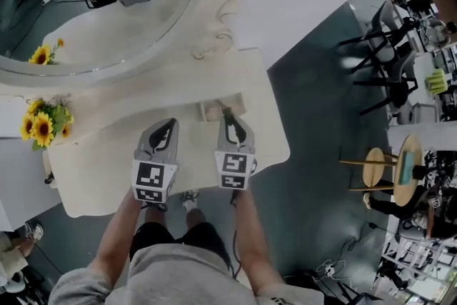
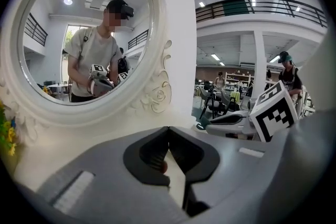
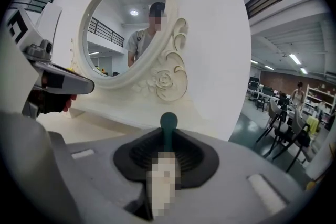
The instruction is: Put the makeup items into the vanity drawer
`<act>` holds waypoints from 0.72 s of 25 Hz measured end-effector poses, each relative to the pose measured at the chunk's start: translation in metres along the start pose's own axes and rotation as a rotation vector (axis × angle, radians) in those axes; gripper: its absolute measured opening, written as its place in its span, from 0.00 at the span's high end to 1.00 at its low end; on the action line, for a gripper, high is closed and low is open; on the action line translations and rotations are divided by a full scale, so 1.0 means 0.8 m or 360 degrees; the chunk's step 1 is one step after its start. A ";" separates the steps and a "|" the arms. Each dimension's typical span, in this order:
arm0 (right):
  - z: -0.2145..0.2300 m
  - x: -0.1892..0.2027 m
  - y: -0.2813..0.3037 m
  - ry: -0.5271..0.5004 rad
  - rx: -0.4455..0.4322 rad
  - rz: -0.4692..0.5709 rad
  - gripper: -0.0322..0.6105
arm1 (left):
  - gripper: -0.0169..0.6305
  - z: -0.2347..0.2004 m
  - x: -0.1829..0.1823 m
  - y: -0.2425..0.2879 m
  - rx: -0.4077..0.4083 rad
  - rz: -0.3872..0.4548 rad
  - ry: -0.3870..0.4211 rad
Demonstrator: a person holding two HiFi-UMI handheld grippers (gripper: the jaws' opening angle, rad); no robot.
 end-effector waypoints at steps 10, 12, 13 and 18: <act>0.008 0.028 0.045 0.0002 -0.0050 -0.0073 0.85 | 0.96 -0.011 0.018 0.028 -0.0046 -0.0060 -0.0030; 0.007 0.034 0.049 0.0006 -0.0055 -0.0083 0.85 | 0.96 -0.013 0.023 0.030 -0.0048 -0.0066 -0.0034; 0.006 0.035 0.049 0.0011 -0.0056 -0.0085 0.85 | 0.96 -0.013 0.024 0.030 -0.0051 -0.0069 -0.0034; 0.006 0.034 0.048 0.0074 -0.0030 -0.0050 0.67 | 0.96 -0.013 0.025 0.027 -0.0060 -0.0079 -0.0030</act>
Point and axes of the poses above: the fingertips, and each gripper's own axes: y forward along the fingers, z to its right, x out of its underside, the point moved 3 cm from there along -y, backward along the fingers, and after that the axes turned 15 degrees about -y, right-handed, at the moved point
